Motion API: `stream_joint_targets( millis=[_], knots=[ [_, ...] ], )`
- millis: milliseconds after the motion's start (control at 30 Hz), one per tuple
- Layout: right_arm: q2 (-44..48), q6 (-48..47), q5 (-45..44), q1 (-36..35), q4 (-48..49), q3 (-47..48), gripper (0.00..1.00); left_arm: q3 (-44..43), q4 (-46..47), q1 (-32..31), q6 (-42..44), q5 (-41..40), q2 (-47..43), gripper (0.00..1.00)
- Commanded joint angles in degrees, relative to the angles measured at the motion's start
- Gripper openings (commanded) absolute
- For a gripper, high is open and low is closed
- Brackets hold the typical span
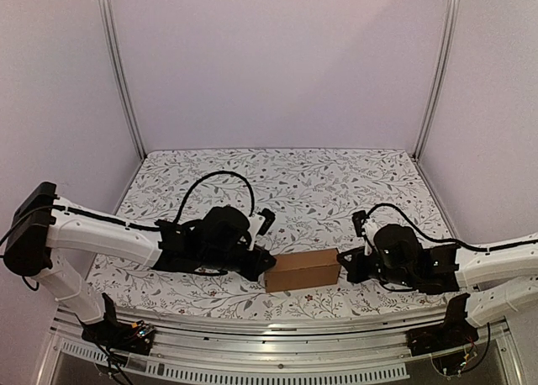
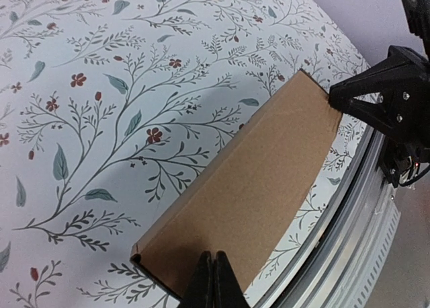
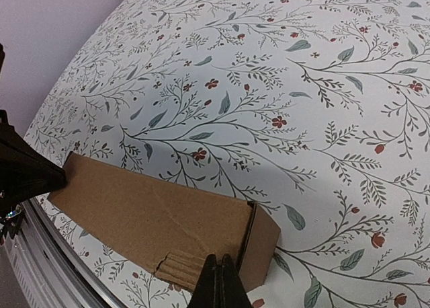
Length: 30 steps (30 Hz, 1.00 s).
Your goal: Fold the paper box
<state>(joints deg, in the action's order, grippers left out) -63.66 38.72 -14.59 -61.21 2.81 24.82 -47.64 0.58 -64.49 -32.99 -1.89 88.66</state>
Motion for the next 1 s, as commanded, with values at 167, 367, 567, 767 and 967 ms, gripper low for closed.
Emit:
stream_joint_targets(
  millis=[167,367,567,767,967],
  knots=[
    [5.3,-2.4,-1.1,0.0,-12.5,4.3,0.0,0.3,-6.2,0.7,0.8,0.9,2.2,0.02],
    [5.0,-8.7,-1.4,0.0,-15.2,13.4,0.0,0.2,-6.8,0.7,0.7,0.4,1.8,0.02],
    [-3.4,-7.9,1.9,-0.1,-10.9,13.9,0.0,0.3,-7.4,0.7,1.1,0.0,1.4,0.01],
    [-11.5,-4.1,1.2,-2.7,-7.0,10.0,0.0,0.8,-7.1,0.7,0.9,0.0,1.6,0.01],
    [-10.2,-3.7,-0.9,-3.8,-8.8,10.8,0.0,0.7,-7.1,0.7,1.1,0.0,1.5,0.01]
  ],
)
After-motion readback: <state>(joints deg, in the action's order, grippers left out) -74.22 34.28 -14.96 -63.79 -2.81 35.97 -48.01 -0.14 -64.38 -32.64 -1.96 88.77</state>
